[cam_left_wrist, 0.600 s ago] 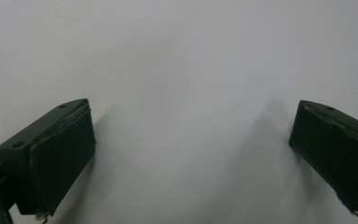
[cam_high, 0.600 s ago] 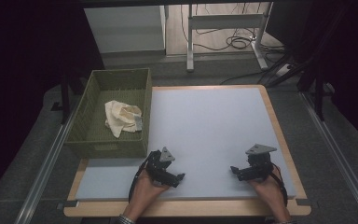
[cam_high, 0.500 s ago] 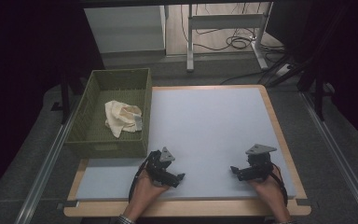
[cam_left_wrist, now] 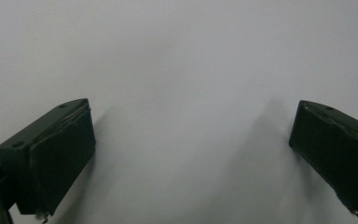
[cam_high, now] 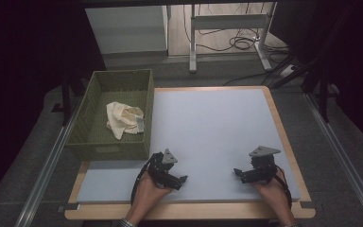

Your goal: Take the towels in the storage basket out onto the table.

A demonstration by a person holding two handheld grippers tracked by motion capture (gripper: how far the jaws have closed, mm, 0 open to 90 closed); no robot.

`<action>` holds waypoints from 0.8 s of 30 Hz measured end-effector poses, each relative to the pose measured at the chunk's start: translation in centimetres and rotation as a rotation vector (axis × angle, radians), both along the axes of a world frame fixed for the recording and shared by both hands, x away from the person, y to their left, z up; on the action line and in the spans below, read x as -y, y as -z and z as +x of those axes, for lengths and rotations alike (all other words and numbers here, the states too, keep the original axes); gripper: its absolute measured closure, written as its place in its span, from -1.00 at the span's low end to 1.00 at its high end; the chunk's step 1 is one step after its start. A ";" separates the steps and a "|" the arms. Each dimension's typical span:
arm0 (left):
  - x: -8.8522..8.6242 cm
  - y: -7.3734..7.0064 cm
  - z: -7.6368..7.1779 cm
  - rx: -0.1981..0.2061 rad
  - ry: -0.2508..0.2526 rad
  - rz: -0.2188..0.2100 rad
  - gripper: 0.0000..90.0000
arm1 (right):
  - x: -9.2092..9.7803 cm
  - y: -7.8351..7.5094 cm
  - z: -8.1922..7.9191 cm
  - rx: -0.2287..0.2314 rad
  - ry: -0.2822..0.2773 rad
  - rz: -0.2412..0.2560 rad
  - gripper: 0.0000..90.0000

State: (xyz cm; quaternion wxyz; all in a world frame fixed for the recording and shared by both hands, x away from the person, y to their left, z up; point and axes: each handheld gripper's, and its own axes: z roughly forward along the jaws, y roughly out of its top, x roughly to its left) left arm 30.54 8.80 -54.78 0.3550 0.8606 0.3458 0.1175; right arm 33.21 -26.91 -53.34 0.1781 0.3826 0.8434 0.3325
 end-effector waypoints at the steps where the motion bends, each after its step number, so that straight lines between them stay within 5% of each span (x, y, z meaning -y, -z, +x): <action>1: 0.0 0.0 0.0 0.000 0.000 0.000 -1.00 | 0.0 0.0 0.0 -0.001 0.001 0.001 -1.00; 24: 0.4 -0.7 0.0 -0.019 0.029 0.024 -0.94 | 0.0 0.0 0.0 0.001 0.000 0.000 -1.00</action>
